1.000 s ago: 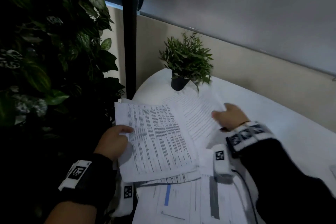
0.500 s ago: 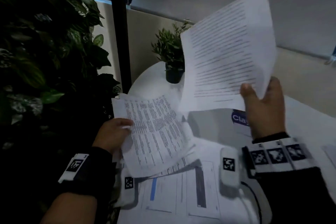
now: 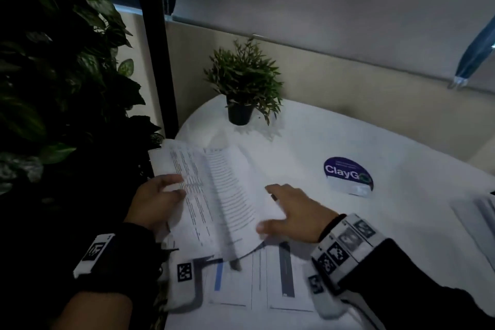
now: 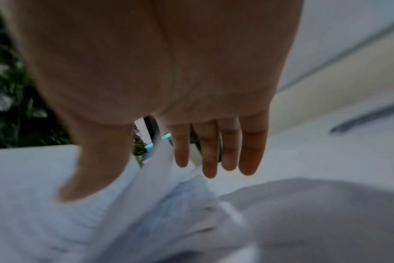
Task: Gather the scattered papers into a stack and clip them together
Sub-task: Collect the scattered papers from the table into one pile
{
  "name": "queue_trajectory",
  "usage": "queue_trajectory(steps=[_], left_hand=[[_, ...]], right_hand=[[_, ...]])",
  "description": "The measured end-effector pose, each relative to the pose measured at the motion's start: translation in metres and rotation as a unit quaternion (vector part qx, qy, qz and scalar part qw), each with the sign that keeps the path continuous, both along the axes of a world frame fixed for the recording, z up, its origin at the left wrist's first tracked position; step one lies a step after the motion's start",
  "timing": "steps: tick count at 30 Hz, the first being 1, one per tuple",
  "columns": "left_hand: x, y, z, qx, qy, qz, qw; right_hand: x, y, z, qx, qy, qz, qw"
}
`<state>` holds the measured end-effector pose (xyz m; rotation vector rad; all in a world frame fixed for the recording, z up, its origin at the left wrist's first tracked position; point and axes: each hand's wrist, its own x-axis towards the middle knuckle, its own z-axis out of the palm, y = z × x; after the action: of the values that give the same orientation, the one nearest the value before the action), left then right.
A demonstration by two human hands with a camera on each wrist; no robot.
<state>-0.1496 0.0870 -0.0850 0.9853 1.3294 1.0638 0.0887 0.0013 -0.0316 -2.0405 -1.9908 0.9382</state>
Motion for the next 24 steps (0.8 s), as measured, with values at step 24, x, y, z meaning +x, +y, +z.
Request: queue_trajectory(steps=[24], left_hand=[[0.001, -0.002, -0.006, 0.018, 0.090, -0.064, 0.994]], right_hand=[[0.143, -0.039, 0.105, 0.353, 0.208, -0.376, 0.831]])
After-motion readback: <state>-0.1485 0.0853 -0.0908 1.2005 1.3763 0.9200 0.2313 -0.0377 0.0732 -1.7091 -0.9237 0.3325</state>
